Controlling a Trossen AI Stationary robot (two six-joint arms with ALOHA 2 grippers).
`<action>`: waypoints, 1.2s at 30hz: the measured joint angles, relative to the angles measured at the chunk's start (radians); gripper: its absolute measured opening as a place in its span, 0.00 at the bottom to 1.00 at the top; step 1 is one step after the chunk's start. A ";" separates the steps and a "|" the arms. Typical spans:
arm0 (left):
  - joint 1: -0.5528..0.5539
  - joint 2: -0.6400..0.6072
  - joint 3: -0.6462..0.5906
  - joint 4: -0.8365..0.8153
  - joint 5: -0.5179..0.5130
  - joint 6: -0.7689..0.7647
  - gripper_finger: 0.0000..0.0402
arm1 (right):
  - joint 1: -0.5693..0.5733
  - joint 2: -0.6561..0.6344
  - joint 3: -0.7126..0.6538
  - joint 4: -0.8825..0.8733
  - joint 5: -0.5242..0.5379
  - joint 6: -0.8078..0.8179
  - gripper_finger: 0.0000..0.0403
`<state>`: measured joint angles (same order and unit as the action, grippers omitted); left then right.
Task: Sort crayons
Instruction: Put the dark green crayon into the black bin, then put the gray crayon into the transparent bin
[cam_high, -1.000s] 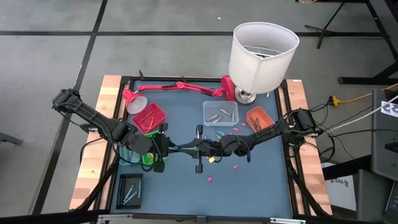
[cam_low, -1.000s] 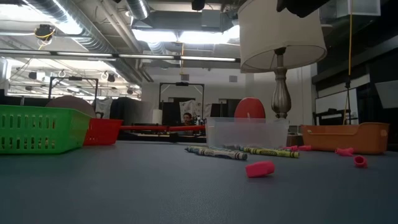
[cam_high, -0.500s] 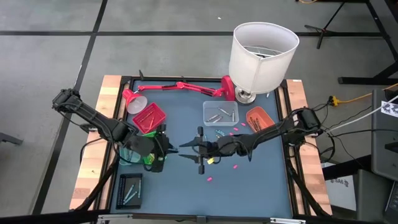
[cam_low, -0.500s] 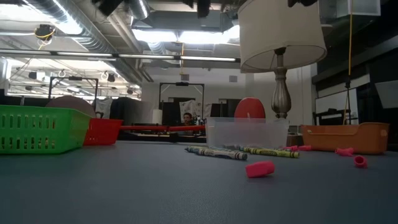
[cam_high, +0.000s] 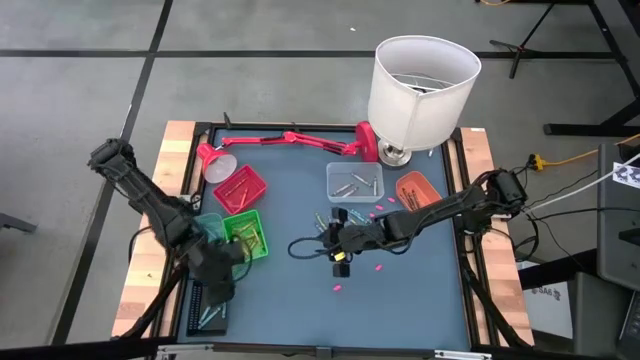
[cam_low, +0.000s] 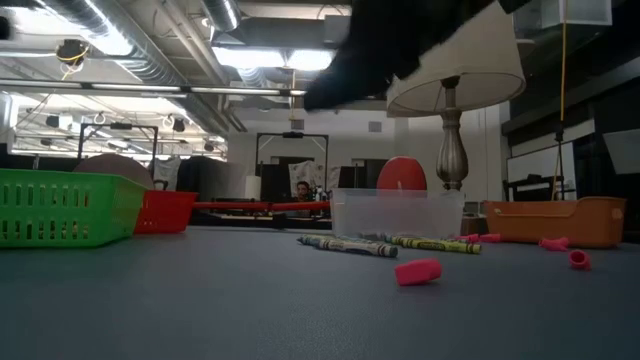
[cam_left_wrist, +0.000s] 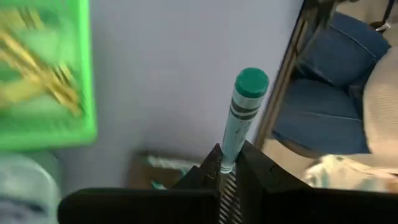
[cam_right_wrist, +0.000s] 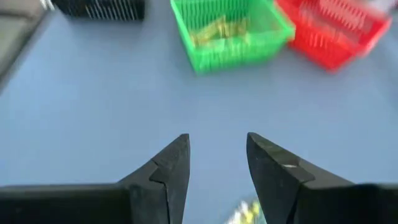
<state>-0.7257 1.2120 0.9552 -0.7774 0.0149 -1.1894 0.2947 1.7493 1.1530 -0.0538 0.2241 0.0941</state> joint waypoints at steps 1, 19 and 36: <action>-0.030 0.005 0.000 0.001 0.000 -0.056 0.03 | -0.001 0.000 0.000 -0.030 0.000 0.011 0.39; -0.319 0.208 0.000 0.004 -0.024 -0.597 0.09 | -0.001 0.007 -0.001 -0.088 -0.005 0.139 0.39; -0.322 0.236 0.000 0.010 -0.101 -0.608 0.27 | 0.000 0.007 -0.101 -0.149 -0.029 0.348 0.39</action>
<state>-1.0481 1.4479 0.9554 -0.7673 -0.0856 -1.7969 0.2951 1.7565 1.0523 -0.2029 0.1948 0.4426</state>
